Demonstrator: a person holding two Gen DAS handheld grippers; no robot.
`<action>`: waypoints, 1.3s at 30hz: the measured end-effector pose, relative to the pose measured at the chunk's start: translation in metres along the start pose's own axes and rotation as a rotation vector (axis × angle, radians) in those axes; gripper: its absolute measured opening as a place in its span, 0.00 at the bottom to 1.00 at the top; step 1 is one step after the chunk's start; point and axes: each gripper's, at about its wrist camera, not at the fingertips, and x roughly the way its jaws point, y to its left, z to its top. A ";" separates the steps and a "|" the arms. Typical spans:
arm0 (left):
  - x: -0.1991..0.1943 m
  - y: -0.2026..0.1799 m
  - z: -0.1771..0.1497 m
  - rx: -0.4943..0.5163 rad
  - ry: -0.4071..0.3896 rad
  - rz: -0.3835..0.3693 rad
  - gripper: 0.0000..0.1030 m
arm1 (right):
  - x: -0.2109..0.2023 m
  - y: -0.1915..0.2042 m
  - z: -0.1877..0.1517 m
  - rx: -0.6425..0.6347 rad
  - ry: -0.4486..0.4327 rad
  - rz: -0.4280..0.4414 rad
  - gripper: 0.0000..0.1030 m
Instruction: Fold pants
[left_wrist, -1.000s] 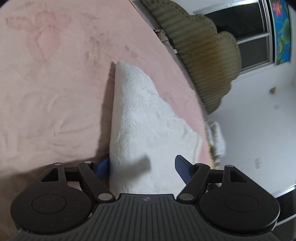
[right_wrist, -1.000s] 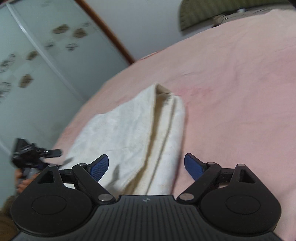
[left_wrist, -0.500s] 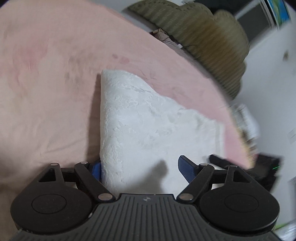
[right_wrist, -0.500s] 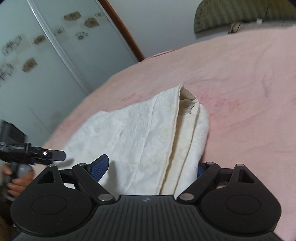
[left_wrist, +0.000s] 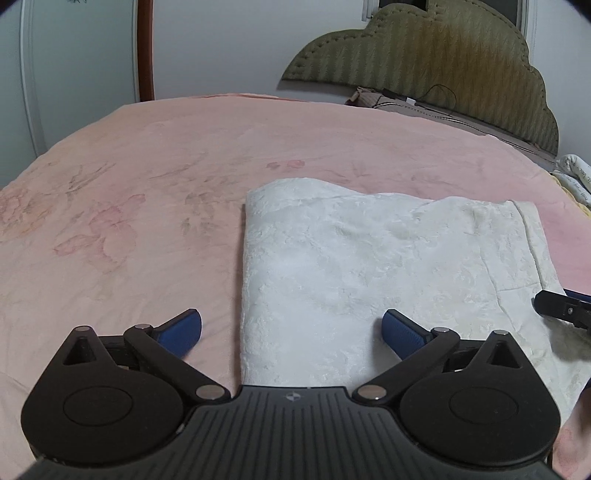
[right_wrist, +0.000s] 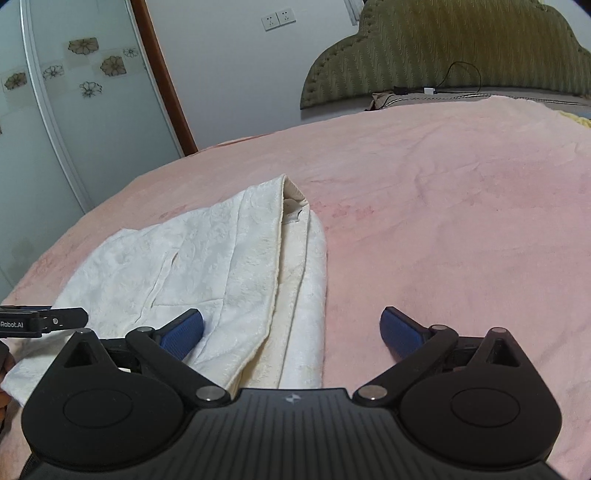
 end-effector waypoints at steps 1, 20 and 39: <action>-0.002 -0.002 -0.002 0.003 -0.006 0.004 1.00 | 0.000 -0.001 0.000 0.005 -0.001 0.003 1.00; -0.020 -0.023 -0.031 0.069 -0.149 0.073 1.00 | -0.002 -0.034 0.000 0.259 -0.102 0.126 1.00; -0.013 -0.011 -0.028 0.030 -0.132 0.028 0.99 | -0.003 -0.049 -0.005 0.309 -0.124 0.181 1.00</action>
